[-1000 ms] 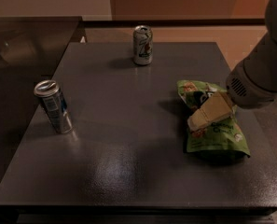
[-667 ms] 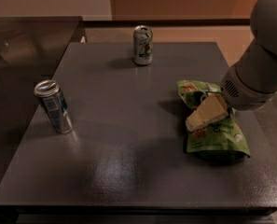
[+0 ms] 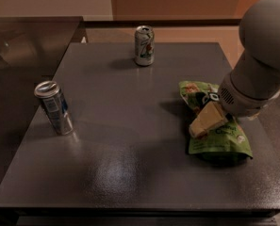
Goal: Move green rice chip bag near 7up can
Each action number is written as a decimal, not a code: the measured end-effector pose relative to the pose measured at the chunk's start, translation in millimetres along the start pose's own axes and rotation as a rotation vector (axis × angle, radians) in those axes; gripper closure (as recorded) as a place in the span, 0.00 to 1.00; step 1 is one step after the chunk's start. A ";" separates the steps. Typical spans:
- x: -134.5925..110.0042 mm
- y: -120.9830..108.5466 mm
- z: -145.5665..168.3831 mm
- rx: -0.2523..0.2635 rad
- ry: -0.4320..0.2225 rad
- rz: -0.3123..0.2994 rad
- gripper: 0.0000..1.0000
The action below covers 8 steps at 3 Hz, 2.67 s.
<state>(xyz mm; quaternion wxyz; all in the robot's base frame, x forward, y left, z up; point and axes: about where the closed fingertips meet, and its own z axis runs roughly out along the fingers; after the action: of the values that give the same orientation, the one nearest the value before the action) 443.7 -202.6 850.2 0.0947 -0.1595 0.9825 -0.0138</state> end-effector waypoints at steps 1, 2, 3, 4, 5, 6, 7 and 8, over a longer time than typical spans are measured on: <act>2.9 4.0 -1.5 0.000 -0.004 -0.016 0.42; 1.9 9.3 -8.2 0.002 -0.022 -0.038 0.65; -5.2 11.4 -21.3 0.014 -0.051 -0.082 0.88; -18.8 9.5 -39.4 0.035 -0.089 -0.150 1.00; -43.3 2.1 -58.8 0.060 -0.146 -0.242 1.00; -74.4 -10.1 -70.1 0.075 -0.186 -0.347 1.00; -105.8 -27.4 -67.7 0.071 -0.208 -0.413 1.00; -135.3 -36.3 -56.0 0.048 -0.225 -0.467 1.00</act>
Offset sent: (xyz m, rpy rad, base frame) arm -0.0070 0.0146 0.0122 -0.0017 -0.0349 0.0661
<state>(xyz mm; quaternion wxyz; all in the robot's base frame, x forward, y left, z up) 570.3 -194.5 931.8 0.2016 -0.3803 0.9017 -0.0405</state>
